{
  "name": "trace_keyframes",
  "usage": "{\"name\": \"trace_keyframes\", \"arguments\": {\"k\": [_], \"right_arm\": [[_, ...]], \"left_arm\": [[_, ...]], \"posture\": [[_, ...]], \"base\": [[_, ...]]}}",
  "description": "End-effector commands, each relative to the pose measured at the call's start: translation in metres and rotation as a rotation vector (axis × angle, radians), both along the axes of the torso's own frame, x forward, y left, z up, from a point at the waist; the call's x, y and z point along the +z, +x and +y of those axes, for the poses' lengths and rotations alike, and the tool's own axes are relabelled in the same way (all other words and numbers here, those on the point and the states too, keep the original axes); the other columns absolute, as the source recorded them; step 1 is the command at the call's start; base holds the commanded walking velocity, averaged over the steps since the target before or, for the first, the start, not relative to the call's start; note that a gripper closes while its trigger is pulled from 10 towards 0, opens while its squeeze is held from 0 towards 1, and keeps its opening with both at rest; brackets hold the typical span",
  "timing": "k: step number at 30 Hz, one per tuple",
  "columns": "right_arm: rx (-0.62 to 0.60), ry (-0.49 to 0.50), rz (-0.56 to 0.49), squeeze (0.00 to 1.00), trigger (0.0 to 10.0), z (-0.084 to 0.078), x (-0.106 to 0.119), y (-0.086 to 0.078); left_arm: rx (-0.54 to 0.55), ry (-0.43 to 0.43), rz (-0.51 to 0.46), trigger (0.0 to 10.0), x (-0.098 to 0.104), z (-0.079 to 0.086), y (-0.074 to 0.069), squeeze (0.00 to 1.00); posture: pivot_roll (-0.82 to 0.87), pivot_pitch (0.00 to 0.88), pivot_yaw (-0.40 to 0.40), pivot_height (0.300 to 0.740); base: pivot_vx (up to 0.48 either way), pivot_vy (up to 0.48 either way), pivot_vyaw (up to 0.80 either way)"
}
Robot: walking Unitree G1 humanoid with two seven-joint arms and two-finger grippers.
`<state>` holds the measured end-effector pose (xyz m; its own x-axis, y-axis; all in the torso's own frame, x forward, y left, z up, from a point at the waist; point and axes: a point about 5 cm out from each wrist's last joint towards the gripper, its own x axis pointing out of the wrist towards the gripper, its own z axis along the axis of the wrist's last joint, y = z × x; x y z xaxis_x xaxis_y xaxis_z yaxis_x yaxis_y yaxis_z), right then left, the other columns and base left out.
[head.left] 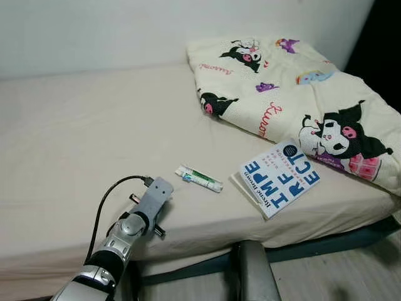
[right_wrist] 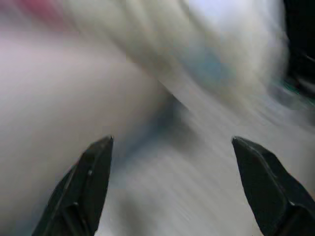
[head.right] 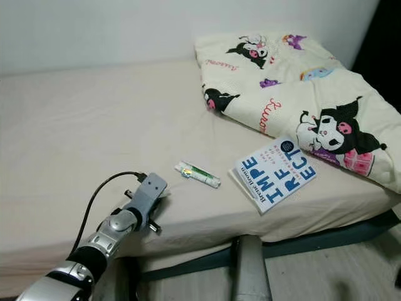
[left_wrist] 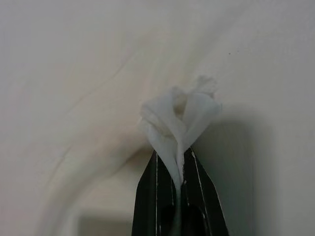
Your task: Clean up the room
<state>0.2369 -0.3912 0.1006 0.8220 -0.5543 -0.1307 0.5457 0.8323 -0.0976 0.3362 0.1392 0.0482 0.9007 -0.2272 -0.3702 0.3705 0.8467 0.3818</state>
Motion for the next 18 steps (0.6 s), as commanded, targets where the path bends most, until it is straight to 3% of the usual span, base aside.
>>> {"name": "trace_keyframes", "arguments": {"k": [1,2,4,5,7,8,9,10,11,13,15,16,18], "right_arm": [[0.330,0.061,-0.205,0.00,10.0,0.055,0.040,0.045],[0.330,0.061,-0.205,0.00,10.0,0.055,0.040,0.045],[0.653,0.130,-0.299,0.00,10.0,0.120,0.064,0.070],[0.653,0.130,-0.299,0.00,10.0,0.120,0.064,0.070],[0.873,0.151,-0.311,0.00,10.0,0.166,0.073,0.078],[0.873,0.151,-0.311,0.00,10.0,0.166,0.073,0.078],[0.991,0.164,-0.316,0.00,10.0,0.195,0.077,0.082],[1.053,0.176,-0.311,1.00,10.0,0.215,0.075,0.090],[1.053,0.176,-0.311,1.00,10.0,0.215,0.075,0.090],[1.073,0.158,-0.263,1.00,10.0,0.234,0.066,0.108],[1.020,0.123,-0.189,1.00,10.0,0.233,0.053,0.121],[1.020,0.123,-0.189,1.00,10.0,0.233,0.053,0.121],[0.941,0.062,-0.113,1.00,10.0,0.224,0.045,0.132]], "left_arm": [[0.015,0.040,0.056,0.0,-0.014,0.006,-0.009,0.00],[0.015,0.040,0.056,0.0,-0.014,0.006,-0.009,0.00],[0.032,0.029,0.046,0.0,-0.012,0.006,-0.007,0.00],[0.032,0.029,0.046,0.0,-0.012,0.006,-0.007,0.00],[0.060,0.002,0.042,0.0,-0.010,0.008,-0.005,0.00],[0.060,0.002,0.042,0.0,-0.010,0.008,-0.005,0.00],[0.089,-0.044,0.039,0.0,-0.008,0.010,-0.004,0.00],[0.124,-0.121,0.030,0.0,-0.004,0.013,-0.001,0.00],[0.124,-0.121,0.030,0.0,-0.004,0.013,-0.001,0.00],[0.174,-0.266,-0.007,0.0,0.007,0.016,0.004,0.00],[0.194,-0.370,-0.069,0.0,0.024,0.021,0.011,0.00],[0.194,-0.370,-0.069,0.0,0.024,0.021,0.011,0.00],[0.180,-0.456,-0.154,0.0,0.048,0.028,0.017,0.00]], "posture": [[-0.11,0.145,0.026,0.506],[-0.11,0.145,0.026,0.506],[-0.10,0.142,0.019,0.506],[-0.10,0.142,0.019,0.506],[-0.09,0.142,0.015,0.506],[-0.09,0.142,0.015,0.506],[-0.08,0.142,0.010,0.506],[-0.07,0.143,0.006,0.506],[-0.07,0.143,0.006,0.506],[-0.03,0.149,-0.003,0.506],[-0.01,0.155,-0.011,0.506],[-0.01,0.155,-0.011,0.506],[0.04,0.174,-0.020,0.506]], "base": [[0.000,0.000,0.00],[0.000,0.000,0.00],[0.000,0.000,0.00],[0.000,0.000,0.00],[0.000,0.000,0.00],[0.000,0.000,0.00],[0.000,0.000,0.00],[0.000,0.000,0.00],[0.000,0.000,0.00],[0.000,0.000,0.00],[0.000,0.000,0.00],[0.000,0.000,0.00],[0.000,0.000,0.00]]}}
